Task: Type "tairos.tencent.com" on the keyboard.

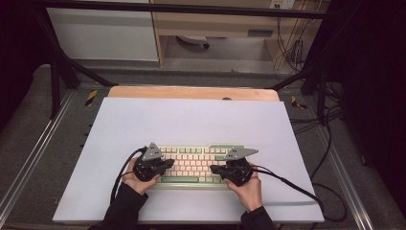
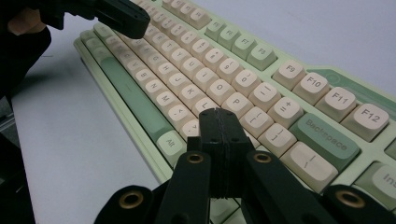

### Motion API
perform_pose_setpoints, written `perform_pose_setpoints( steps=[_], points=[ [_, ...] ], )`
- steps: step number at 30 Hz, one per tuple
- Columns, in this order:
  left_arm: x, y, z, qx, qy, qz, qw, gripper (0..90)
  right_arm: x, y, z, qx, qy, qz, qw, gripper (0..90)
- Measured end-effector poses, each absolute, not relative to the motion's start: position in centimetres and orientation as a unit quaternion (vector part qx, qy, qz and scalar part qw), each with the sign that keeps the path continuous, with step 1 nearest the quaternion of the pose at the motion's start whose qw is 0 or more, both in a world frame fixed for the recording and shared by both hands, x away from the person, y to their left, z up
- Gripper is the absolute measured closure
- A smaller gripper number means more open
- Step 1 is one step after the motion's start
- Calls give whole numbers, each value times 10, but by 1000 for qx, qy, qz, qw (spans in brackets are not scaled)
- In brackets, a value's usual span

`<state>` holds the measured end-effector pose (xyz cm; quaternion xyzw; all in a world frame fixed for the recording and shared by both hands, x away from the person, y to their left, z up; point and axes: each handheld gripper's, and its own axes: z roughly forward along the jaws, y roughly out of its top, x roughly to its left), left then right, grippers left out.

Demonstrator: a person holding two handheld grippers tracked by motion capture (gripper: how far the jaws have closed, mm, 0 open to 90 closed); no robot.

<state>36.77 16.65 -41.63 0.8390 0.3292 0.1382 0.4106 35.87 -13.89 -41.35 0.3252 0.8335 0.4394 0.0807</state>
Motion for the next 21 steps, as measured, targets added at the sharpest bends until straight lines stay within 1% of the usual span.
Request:
perform_pose_setpoints(
  steps=[13, 21],
  points=[
    [357, 188, -416, 835, 338, 144, 409, 891, 359, -138, -412, 326, 833, 441, 79, 900],
    [351, 202, -419, 832, 345, 146, 409, 891, 360, -129, -412, 320, 836, 440, 75, 900]
  ],
)
